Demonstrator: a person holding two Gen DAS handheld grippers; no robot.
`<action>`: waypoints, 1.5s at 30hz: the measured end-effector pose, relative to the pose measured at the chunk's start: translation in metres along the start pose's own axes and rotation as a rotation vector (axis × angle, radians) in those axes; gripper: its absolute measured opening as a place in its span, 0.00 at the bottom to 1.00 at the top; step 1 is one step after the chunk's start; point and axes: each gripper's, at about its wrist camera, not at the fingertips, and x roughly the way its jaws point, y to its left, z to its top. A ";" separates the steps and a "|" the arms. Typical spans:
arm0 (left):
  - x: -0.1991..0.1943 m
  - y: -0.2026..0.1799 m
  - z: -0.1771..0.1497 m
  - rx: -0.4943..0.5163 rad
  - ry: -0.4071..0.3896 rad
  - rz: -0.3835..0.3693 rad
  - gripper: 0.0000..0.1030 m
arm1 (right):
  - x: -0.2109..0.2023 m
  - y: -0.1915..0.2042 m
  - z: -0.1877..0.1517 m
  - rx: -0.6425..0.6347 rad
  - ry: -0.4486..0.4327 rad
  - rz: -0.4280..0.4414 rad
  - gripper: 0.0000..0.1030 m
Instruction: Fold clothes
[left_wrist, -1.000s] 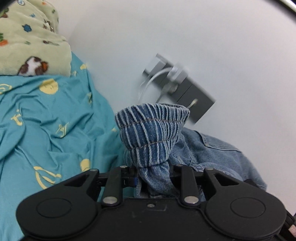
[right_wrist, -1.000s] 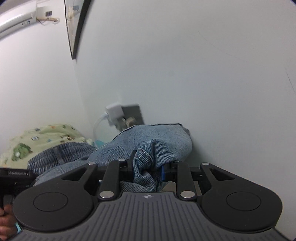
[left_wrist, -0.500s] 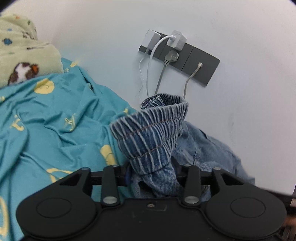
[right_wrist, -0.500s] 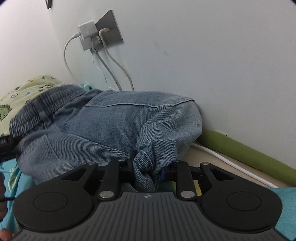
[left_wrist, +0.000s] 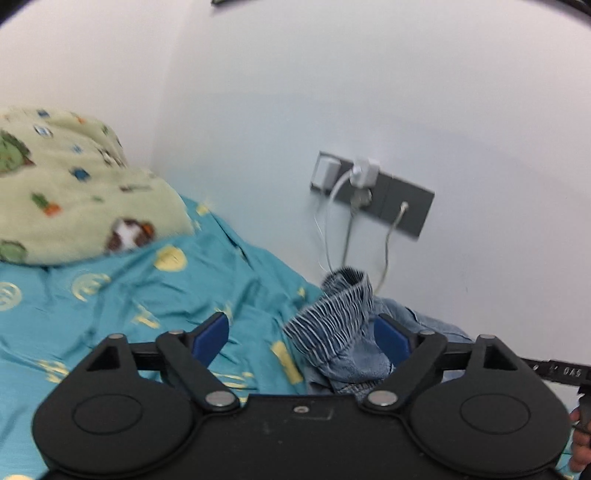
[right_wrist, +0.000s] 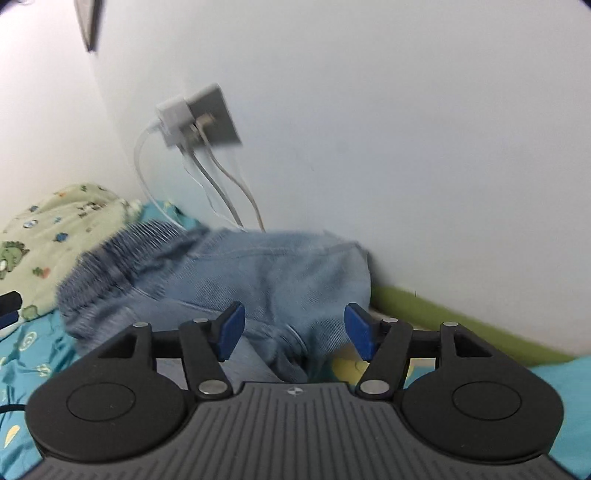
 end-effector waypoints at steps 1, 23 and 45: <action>-0.011 0.000 0.004 0.004 -0.013 0.016 0.82 | -0.005 0.003 0.005 -0.007 -0.006 0.006 0.61; -0.233 0.048 0.046 0.007 -0.195 0.366 0.93 | -0.094 0.200 0.047 -0.282 -0.134 0.403 0.61; -0.292 0.179 -0.005 -0.156 -0.216 0.721 0.99 | -0.050 0.390 -0.036 -0.436 -0.054 0.736 0.69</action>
